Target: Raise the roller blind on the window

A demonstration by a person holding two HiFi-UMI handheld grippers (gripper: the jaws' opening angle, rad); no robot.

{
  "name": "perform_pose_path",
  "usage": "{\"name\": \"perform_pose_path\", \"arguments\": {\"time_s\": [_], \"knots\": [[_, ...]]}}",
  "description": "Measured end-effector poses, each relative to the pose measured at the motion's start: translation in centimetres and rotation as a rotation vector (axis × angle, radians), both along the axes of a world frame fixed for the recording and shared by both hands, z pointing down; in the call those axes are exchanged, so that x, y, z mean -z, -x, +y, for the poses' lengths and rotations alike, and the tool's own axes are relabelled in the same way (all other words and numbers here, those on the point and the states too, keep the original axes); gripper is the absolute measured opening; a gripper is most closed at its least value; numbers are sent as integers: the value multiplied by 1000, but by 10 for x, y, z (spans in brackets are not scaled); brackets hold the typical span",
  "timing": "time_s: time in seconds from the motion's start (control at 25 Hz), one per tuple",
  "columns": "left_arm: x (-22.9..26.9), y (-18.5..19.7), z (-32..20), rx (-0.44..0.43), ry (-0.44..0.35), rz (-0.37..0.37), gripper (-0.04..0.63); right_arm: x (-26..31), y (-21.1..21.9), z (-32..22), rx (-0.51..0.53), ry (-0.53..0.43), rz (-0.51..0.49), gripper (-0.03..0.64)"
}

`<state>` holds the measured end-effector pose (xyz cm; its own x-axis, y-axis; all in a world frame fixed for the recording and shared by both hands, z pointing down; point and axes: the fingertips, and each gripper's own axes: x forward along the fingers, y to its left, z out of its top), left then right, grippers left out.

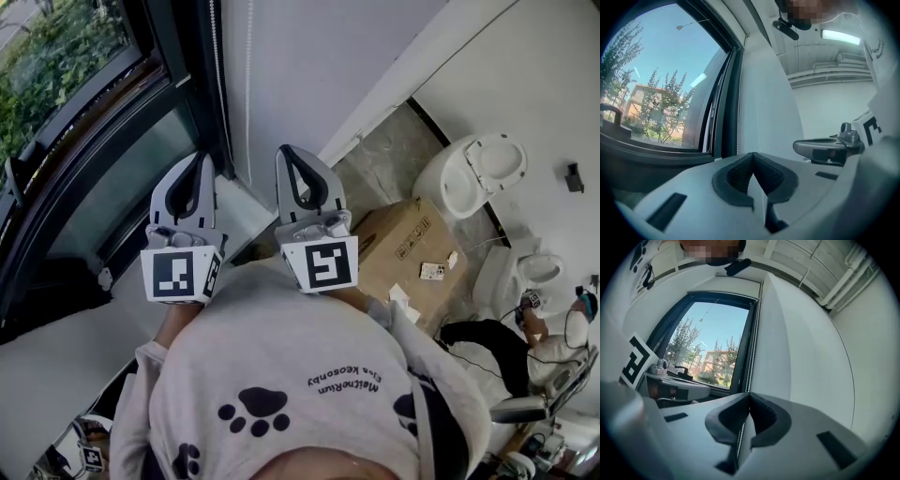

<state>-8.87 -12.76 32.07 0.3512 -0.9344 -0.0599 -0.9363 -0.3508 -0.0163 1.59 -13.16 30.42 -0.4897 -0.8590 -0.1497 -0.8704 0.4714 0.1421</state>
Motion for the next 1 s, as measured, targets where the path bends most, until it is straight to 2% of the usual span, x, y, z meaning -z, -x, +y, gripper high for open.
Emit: {"name": "perform_pose_path", "arguments": {"time_s": [0.24,0.56,1.0], "knots": [[-1,3,1,13,6,-8,8,-4,0,-4,-5,32,8,9],[-5,-1,0,-19,20,3,8,-3,3,-4,-5,30,8,9],[-3,1,2,-22,5,-1,8,-6,10,-3,6,40,20,9]]}}
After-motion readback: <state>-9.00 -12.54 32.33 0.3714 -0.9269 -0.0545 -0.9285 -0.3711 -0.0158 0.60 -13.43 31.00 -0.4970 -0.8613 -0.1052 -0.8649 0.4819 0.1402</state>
